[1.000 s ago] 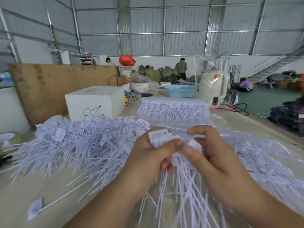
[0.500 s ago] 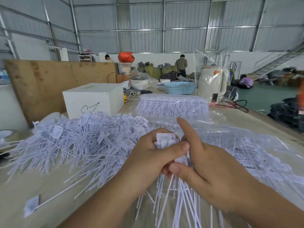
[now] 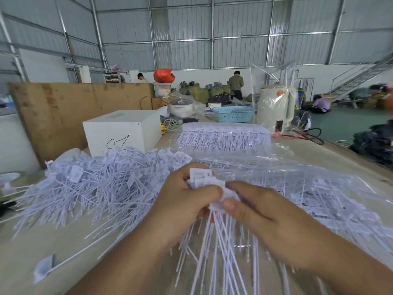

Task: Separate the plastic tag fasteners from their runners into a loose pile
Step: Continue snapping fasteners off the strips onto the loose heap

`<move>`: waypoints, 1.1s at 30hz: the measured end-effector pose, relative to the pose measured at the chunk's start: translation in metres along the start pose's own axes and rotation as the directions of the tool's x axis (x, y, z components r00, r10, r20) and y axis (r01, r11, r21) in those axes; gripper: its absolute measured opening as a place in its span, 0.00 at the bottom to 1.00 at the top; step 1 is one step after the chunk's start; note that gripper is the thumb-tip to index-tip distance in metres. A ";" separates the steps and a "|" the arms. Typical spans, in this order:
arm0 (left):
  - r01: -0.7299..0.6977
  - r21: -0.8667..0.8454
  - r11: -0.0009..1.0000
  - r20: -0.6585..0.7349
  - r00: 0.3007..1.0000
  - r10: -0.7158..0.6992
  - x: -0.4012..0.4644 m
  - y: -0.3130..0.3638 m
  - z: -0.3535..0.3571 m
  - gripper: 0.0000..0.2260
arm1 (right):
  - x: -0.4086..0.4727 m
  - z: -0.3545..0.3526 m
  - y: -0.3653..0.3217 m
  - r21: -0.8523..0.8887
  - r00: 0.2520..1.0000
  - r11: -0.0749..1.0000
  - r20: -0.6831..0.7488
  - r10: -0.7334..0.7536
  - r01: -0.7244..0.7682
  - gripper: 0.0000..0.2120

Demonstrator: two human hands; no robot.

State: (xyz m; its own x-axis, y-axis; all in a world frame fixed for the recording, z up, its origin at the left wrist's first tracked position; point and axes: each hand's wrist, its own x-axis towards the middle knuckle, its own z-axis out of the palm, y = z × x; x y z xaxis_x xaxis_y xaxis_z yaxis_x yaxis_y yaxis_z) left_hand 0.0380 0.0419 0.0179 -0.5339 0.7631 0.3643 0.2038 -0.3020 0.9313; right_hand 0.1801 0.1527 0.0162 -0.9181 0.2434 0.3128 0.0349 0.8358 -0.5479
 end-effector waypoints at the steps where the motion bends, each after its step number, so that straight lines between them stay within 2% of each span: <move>1: -0.005 -0.004 1.000 -0.022 1.000 0.005 0.002 -0.001 -0.002 0.09 | 0.000 -0.002 0.003 0.030 1.000 1.000 -0.018 0.010 -0.010 0.18; 5: -0.007 0.033 0.999 0.016 1.000 0.006 0.003 -0.006 -0.003 0.08 | 0.001 -0.004 0.012 0.044 0.997 0.996 0.002 0.077 -0.077 0.12; 7: -0.021 0.043 0.999 0.045 0.999 0.019 0.001 -0.007 -0.001 0.06 | 0.001 -0.003 0.013 0.062 0.997 0.995 -0.002 0.079 -0.079 0.13; 11: -0.018 0.040 0.999 0.020 1.000 0.017 0.000 -0.005 0.003 0.09 | 0.002 -0.002 0.016 0.100 0.996 0.991 -0.010 0.093 -0.092 0.15; 14: -0.013 0.039 0.999 -0.021 1.000 0.014 0.000 -0.004 0.005 0.08 | 0.003 -0.001 0.014 0.211 0.987 0.967 -0.036 0.156 -0.144 0.16; 16: 0.004 -0.047 0.999 -0.052 0.999 -0.007 0.001 -0.004 0.007 0.10 | 0.004 0.001 0.011 0.320 0.975 0.935 -0.103 0.197 -0.155 0.17; 19: 0.027 -0.165 0.986 -0.089 0.995 -0.042 0.001 -0.003 0.013 0.12 | 0.005 0.006 0.006 0.403 0.938 0.910 -0.270 0.217 -0.094 0.19; 23: 0.058 -0.341 0.938 -0.109 0.989 -0.100 0.001 -0.002 0.020 0.06 | 0.008 0.019 0.000 0.515 0.869 0.857 -0.430 0.243 0.016 0.20; 27: 0.089 -0.445 0.891 -0.092 0.985 -0.144 -0.002 0.002 0.023 0.06 | 0.012 0.022 -0.006 0.568 0.842 0.819 -0.478 0.249 0.080 0.20; 30: 0.090 -0.481 0.872 -0.096 0.983 -0.155 0.000 0.000 0.023 0.05 | 0.010 0.022 -0.009 0.533 0.839 0.838 -0.506 0.201 0.121 0.18; 33: 0.110 -0.503 0.857 -0.073 0.983 -0.169 -0.001 0.001 0.023 0.05 | 0.009 0.028 -0.015 0.493 0.801 0.857 -0.569 0.188 0.149 0.19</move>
State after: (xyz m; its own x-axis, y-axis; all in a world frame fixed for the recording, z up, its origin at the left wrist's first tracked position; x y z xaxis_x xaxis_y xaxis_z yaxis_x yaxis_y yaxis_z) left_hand 0.0573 0.0541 0.0185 -0.6190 0.7594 0.2006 -0.2967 -0.4625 0.8355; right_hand 0.1604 0.1285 0.0054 -0.5040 0.6316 0.5891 -0.3018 0.5103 -0.8053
